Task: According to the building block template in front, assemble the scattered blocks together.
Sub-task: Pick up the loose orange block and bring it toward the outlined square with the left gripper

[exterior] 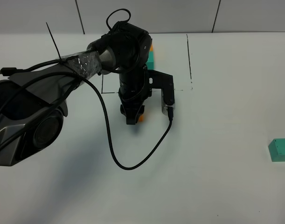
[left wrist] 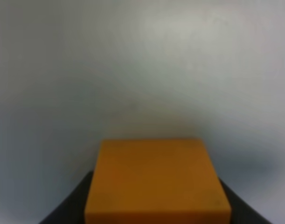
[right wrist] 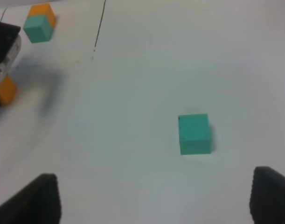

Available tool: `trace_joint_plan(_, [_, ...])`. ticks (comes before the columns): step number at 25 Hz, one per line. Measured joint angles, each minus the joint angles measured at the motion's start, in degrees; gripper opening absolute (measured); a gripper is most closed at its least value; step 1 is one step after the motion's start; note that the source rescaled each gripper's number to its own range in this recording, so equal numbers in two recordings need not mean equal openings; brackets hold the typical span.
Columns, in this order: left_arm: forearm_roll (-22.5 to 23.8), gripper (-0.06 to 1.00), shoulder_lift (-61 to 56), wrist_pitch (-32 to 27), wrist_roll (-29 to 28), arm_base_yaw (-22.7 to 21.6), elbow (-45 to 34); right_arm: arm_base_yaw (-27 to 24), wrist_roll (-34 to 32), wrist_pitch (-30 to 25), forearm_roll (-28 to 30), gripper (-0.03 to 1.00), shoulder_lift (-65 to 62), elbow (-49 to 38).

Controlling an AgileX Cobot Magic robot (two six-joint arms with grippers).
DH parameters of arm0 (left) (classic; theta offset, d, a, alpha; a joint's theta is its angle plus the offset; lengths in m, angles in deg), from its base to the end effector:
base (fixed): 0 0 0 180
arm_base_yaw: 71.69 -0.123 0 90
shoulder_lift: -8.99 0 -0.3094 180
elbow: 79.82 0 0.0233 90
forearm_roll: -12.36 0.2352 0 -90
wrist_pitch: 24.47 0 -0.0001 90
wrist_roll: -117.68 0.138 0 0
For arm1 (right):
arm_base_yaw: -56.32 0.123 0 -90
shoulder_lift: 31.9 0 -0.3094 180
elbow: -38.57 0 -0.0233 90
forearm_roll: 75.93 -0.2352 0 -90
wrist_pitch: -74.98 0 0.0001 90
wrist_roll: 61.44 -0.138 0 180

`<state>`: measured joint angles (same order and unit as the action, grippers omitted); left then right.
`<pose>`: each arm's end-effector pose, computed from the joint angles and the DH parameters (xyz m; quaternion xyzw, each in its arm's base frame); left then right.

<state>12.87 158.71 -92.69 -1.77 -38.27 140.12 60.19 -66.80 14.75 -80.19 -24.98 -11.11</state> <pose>0.4189 -0.2750 0.0834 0.7321 0.6809 0.0081 0.0160 -0.0013 0.0088 0.2471 0.0099 0.8512 0.0791 0.5187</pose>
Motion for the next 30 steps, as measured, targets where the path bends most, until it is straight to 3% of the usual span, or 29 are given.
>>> trace_joint_plan(12, [0.0, 0.04, 0.1, 0.0, -0.1, 0.0, 0.0, 0.0, 0.0, 0.0, 0.0, 0.66, 0.0, 0.0])
trace_joint_plan(14, [-0.1, 0.17, 0.1, 0.0, -0.1, 0.0, 0.0, 0.0, 0.0, 0.0, 0.0, 0.66, 0.0, 0.0])
trace_joint_plan(19, [-0.5, 0.73, -0.5, 0.0, -1.2, 0.0, 0.0, 0.0, 0.0, 0.0, 0.0, 0.66, 0.0, 0.0])
trace_joint_plan(21, [-0.5, 0.88, -1.4, 0.0, -2.2, 0.0, 0.0, 0.0, 0.0, 0.0, 0.0, 0.66, 0.0, 0.0])
trace_joint_plan(24, [-1.5, 0.98, -3.6, 0.0, -3.5, 0.0, 0.0, 0.0, 0.0, 0.0, 0.0, 0.66, 0.0, 0.0])
trace_joint_plan(30, [-2.0, 1.00, -7.9, 0.0, -10.1, -0.6, 0.0, 0.0, 0.0, 0.0, 0.0, 0.66, 0.0, 0.0])
